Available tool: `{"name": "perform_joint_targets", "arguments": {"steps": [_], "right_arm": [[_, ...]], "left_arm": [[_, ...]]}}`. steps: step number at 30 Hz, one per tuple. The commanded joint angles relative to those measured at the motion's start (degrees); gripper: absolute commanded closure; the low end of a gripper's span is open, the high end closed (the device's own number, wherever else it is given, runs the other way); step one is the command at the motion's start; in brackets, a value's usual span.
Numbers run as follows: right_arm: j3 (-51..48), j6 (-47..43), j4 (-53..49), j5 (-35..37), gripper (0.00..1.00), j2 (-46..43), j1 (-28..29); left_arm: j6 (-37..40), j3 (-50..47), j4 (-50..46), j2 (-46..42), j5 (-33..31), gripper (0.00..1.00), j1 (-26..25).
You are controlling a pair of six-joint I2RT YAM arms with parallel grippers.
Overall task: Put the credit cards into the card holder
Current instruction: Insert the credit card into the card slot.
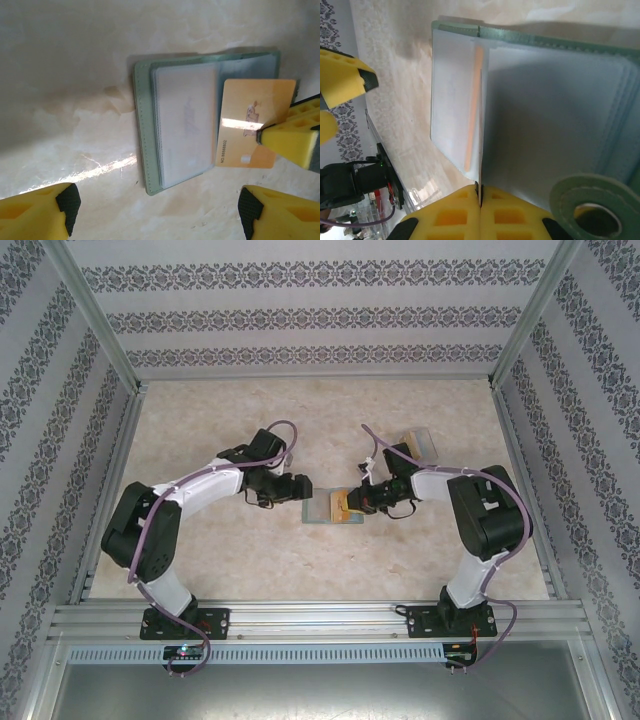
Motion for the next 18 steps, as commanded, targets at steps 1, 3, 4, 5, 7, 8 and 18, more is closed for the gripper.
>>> {"name": "perform_joint_targets", "arguments": {"steps": [1, 3, 4, 5, 7, 8, 18], "right_arm": [[2.2, -1.0, -0.8, -0.6, 1.00, 2.0, -0.7], [2.9, -0.4, -0.7, -1.1, 1.00, 3.1, -1.0], [3.1, 0.1, -0.6, -1.1, 0.99, 3.4, -1.2], [3.1, 0.4, -0.3, -1.3, 1.00, 3.7, -1.2], [3.7, 0.5, -0.3, -2.1, 0.99, 4.6, -1.3], [4.1, 0.8, -0.6, -2.5, 0.99, 5.2, -1.4], [6.5, 3.4, -1.6, -7.5, 0.98, 8.4, -1.4]], "left_arm": [[-1.0, 0.1, 0.4, 2.3, 0.1, 0.16, -1.2], [-1.2, 0.4, 1.2, 4.0, 0.7, 0.16, -1.3], [-1.7, 0.5, 1.8, 5.1, 1.7, 0.16, -1.3], [-2.2, 0.6, 2.4, 5.9, 2.7, 0.17, -1.3], [-3.6, -0.2, 4.9, 7.0, 4.7, 0.18, -1.3], [-4.0, -0.2, 5.6, 7.3, 4.9, 0.18, -1.4], [-3.4, 0.3, 5.6, 8.9, 4.4, 0.36, -1.4]]}}
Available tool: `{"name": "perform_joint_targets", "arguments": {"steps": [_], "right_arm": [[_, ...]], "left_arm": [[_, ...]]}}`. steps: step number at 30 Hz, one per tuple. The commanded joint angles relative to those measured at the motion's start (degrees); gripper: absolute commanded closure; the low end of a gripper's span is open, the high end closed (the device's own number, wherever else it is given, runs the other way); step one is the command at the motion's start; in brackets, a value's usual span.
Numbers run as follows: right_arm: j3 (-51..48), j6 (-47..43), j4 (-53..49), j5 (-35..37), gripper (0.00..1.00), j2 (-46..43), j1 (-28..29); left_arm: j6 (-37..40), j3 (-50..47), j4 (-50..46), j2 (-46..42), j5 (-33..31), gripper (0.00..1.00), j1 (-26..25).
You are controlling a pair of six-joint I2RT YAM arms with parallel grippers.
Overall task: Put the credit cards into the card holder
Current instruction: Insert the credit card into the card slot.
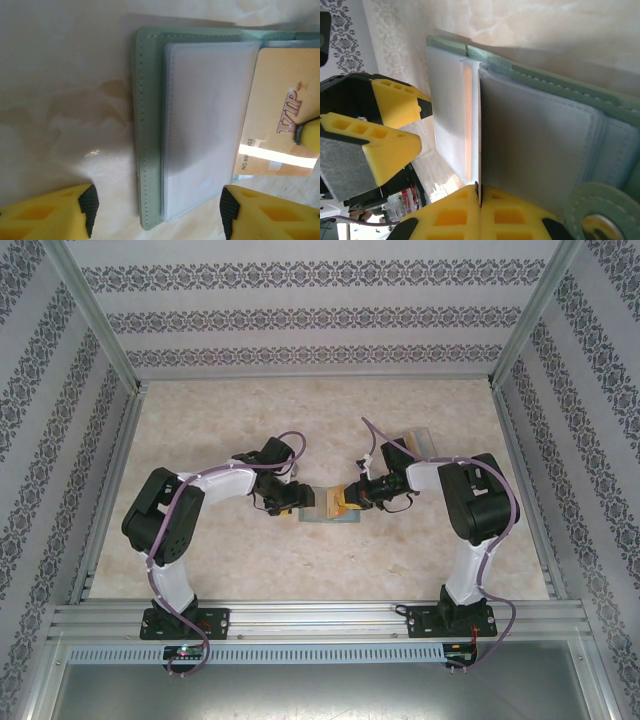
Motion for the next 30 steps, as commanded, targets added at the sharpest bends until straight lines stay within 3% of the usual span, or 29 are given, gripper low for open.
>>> {"name": "perform_joint_targets", "arguments": {"steps": [1, 30], "right_arm": [[1.2, 0.9, -1.0, -1.9, 0.98, 1.4, 0.0], [1.4, 4.9, 0.5, 0.5, 1.00, -3.5, 3.7]], "left_arm": [[-0.7, 0.2, 2.7, 1.3, 1.6, 0.38, -0.6], [-2.0, -0.6, 2.3, 1.7, 0.4, 0.57, -0.6]]}}
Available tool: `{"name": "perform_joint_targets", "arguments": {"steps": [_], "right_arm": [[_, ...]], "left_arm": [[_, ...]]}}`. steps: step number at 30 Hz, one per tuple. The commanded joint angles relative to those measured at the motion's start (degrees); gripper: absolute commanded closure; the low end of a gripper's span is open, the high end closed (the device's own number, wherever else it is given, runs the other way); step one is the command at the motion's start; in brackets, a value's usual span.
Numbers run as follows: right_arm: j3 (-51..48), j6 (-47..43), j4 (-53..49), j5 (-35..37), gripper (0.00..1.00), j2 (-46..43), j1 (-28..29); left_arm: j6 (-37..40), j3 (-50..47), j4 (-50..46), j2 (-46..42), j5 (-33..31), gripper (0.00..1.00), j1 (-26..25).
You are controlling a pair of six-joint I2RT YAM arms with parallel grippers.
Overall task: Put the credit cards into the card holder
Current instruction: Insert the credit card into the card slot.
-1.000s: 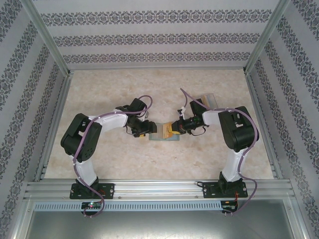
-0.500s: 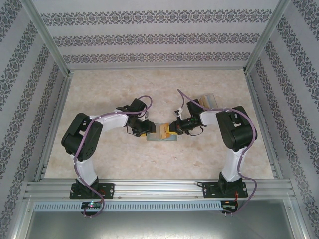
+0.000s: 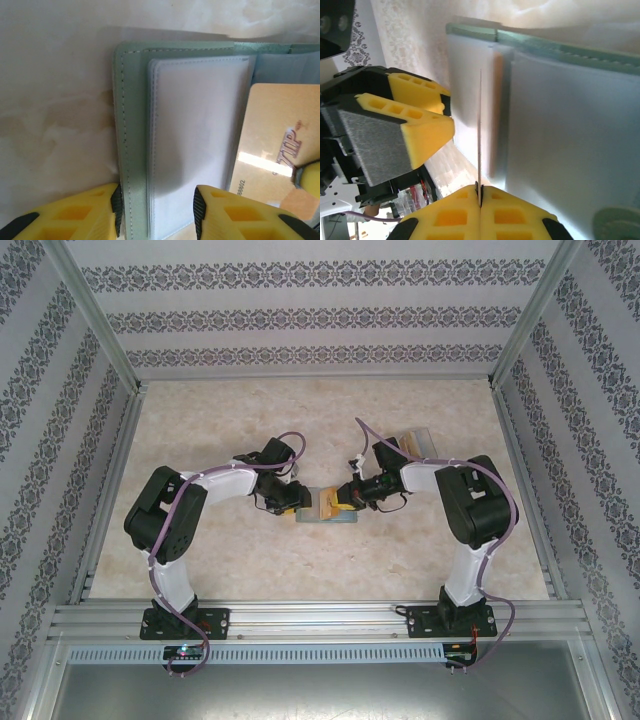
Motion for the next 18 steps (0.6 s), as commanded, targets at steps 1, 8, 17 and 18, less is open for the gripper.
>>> {"name": "perform_joint_targets", "arguments": {"steps": [1, 8, 17, 18], "right_arm": [[1.1, 0.2, -0.3, 1.0, 1.00, -1.3, 0.6], [0.1, -1.4, -0.2, 2.7, 1.00, 1.9, 0.2], [0.0, -2.4, -0.4, 3.6, 1.00, 2.9, -0.4], [0.0, -2.2, -0.3, 3.7, 1.00, 2.9, -0.3]], "left_arm": [[-0.2, -0.4, 0.7, 0.7, 0.4, 0.57, -0.5], [-0.1, -0.7, 0.5, 0.7, 0.2, 0.57, -0.5], [0.5, 0.1, -1.2, 0.5, -0.5, 0.57, -0.5], [0.5, 0.1, -1.3, 0.5, -0.7, 0.57, -0.5]]}}
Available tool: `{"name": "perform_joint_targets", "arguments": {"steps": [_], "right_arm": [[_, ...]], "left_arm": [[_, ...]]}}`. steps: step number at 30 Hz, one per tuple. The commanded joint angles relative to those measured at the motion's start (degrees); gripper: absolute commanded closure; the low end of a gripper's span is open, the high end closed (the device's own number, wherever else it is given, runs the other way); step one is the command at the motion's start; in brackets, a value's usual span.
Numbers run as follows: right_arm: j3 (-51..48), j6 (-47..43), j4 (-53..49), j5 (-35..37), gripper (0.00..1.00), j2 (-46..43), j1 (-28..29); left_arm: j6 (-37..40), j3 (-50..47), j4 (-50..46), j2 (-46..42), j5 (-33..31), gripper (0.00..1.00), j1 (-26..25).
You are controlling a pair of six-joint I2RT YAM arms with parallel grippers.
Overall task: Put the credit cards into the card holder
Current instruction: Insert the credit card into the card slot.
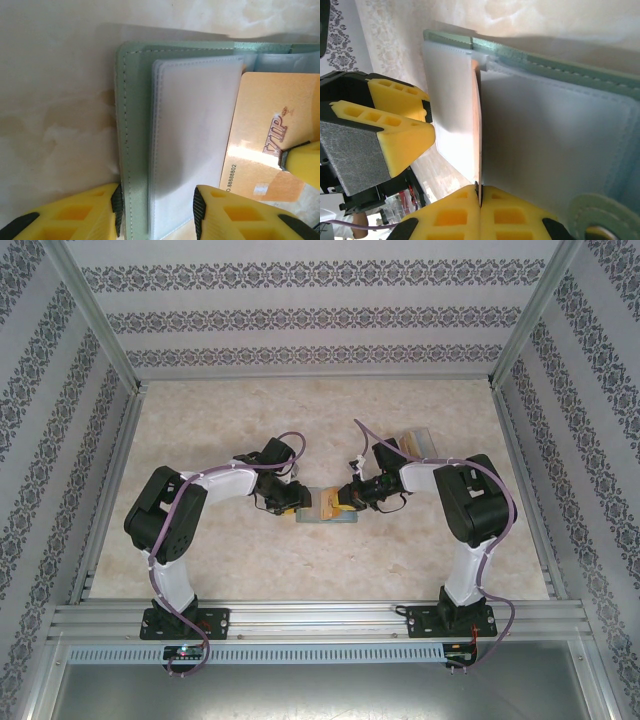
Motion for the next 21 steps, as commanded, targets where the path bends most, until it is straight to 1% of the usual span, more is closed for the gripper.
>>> {"name": "perform_joint_targets", "arguments": {"steps": [1, 12, 17, 21], "right_arm": [[0.0, -0.9, -0.2, 1.4, 1.00, 1.3, 0.0], [0.2, -3.4, -0.9, 2.1, 1.00, 1.6, -0.4], [0.4, -3.3, -0.2, 2.3, 1.00, 2.2, -0.4], [-0.3, -2.8, 0.1, 3.3, 1.00, 0.9, -0.2]], "left_arm": [[0.4, 0.0, -1.4, 0.4, -0.7, 0.57, -0.5], [0.3, 0.9, -1.7, 0.8, -0.6, 0.57, -0.5], [0.0, 0.8, -1.6, 1.2, -0.6, 0.57, -0.5], [-0.6, 0.7, -1.1, 1.4, -0.3, 0.57, -0.5]]}}
